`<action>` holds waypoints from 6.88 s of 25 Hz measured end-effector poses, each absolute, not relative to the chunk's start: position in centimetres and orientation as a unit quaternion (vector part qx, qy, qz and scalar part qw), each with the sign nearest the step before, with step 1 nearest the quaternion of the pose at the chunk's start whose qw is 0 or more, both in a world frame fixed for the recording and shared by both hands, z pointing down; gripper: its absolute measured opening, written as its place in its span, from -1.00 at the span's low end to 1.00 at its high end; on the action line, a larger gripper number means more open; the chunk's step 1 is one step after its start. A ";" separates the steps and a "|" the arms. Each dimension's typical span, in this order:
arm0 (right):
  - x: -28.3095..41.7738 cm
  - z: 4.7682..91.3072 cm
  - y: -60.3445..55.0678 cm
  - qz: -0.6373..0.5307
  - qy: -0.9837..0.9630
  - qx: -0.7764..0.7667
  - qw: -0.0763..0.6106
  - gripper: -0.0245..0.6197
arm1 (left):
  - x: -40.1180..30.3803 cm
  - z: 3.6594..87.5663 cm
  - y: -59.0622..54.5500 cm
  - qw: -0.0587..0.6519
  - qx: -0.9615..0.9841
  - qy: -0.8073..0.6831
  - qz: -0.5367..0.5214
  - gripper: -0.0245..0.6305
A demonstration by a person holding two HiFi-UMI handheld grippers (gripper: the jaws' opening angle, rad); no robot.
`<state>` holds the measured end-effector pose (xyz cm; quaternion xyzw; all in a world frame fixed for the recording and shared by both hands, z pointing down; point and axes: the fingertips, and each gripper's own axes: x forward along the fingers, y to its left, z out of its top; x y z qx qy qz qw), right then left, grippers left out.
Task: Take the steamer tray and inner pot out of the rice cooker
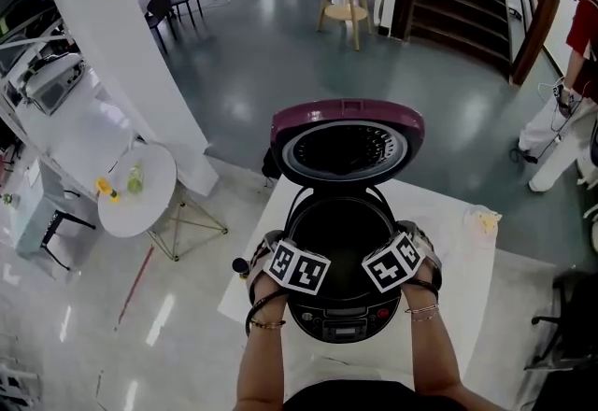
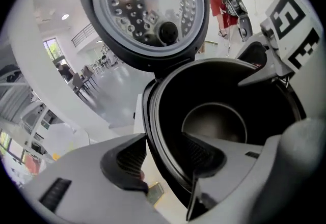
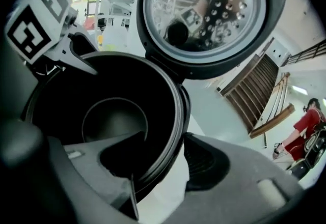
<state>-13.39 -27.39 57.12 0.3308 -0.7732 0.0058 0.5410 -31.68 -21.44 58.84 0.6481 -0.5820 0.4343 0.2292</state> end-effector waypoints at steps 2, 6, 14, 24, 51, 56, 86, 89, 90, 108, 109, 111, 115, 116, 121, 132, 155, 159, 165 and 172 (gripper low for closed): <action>-13.7 55.6 -27.2 -0.002 -0.786 0.332 0.521 -0.29 | -31.6 58.3 -21.5 0.233 0.655 -0.581 0.424 -0.29; -13.8 53.5 -27.1 -0.004 -0.804 0.351 0.480 -0.39 | -31.3 56.6 -21.5 0.209 0.662 -0.584 0.422 -0.42; -13.8 48.3 -26.2 0.001 -0.840 0.380 0.387 -0.48 | -31.3 51.2 -20.5 0.170 0.674 -0.617 0.369 -0.53; -11.5 41.4 -23.3 -0.022 -0.864 0.413 0.287 -0.54 | -29.5 44.1 -18.2 0.102 0.684 -0.643 0.329 -0.57; 16.3 33.8 -18.9 0.013 -0.832 0.529 0.166 -0.81 | -2.6 35.5 -14.8 0.077 0.785 -0.587 0.182 -0.69; 21.7 36.2 -17.5 0.044 -0.827 0.533 0.172 -0.82 | 2.7 37.7 -13.7 0.088 0.795 -0.568 0.192 -0.69; 28.5 58.1 -11.3 0.194 -0.801 0.474 0.310 -0.85 | 9.8 60.7 -6.6 0.263 0.757 -0.514 0.307 -0.67; 27.9 59.5 -11.3 0.201 -0.802 0.465 0.316 -0.85 | 9.3 62.1 -6.5 0.272 0.750 -0.513 0.317 -0.67; 27.8 59.8 -11.3 0.203 -0.802 0.464 0.317 -0.85 | 9.2 62.4 -6.5 0.274 0.750 -0.513 0.317 -0.67; 26.7 61.5 -13.6 0.222 -0.802 0.462 0.307 -0.85 | 8.1 62.5 -9.2 0.261 0.756 -0.519 0.302 -0.67; 26.6 61.5 -13.6 0.217 -0.803 0.459 0.311 -0.84 | 7.9 62.5 -9.4 0.256 0.754 -0.521 0.306 -0.67; 25.9 61.3 -13.9 0.201 -0.808 0.452 0.321 -0.80 | 7.4 62.3 -9.6 0.239 0.754 -0.522 0.320 -0.65; 25.3 60.8 -14.0 0.174 -0.818 0.445 0.320 -0.68 | 6.1 60.2 -10.2 0.166 0.754 -0.558 0.304 -0.53; 25.4 60.5 -14.0 0.171 -0.821 0.446 0.314 -0.63 | 5.8 59.3 -10.4 0.155 0.754 -0.568 0.291 -0.52; 25.6 56.9 -14.7 0.138 -0.837 0.459 0.265 -0.26 | 5.2 53.3 -10.7 0.121 0.771 -0.586 0.220 -0.49; 23.5 40.5 -9.2 -0.137 -0.879 0.451 0.076 -0.91 | 3.5 40.2 -5.9 0.006 0.778 -0.625 0.060 -0.51; 25.6 41.1 -8.7 -0.064 -0.885 0.457 0.054 -0.92 | 2.9 41.4 -5.2 0.011 0.746 -0.662 0.074 -0.93; 25.6 41.2 -8.8 -0.057 -0.887 0.455 0.054 -0.92 | 2.6 41.6 -5.3 0.013 0.742 -0.665 0.082 -0.93; 25.3 41.6 -8.7 -0.050 -0.890 0.449 0.062 -0.92 | 3.0 41.9 -5.4 0.005 0.746 -0.659 0.099 -0.93; 24.8 41.5 -8.7 -0.059 -0.889 0.450 0.063 -0.92 | 2.7 42.3 -5.6 0.006 0.748 -0.655 0.106 -0.93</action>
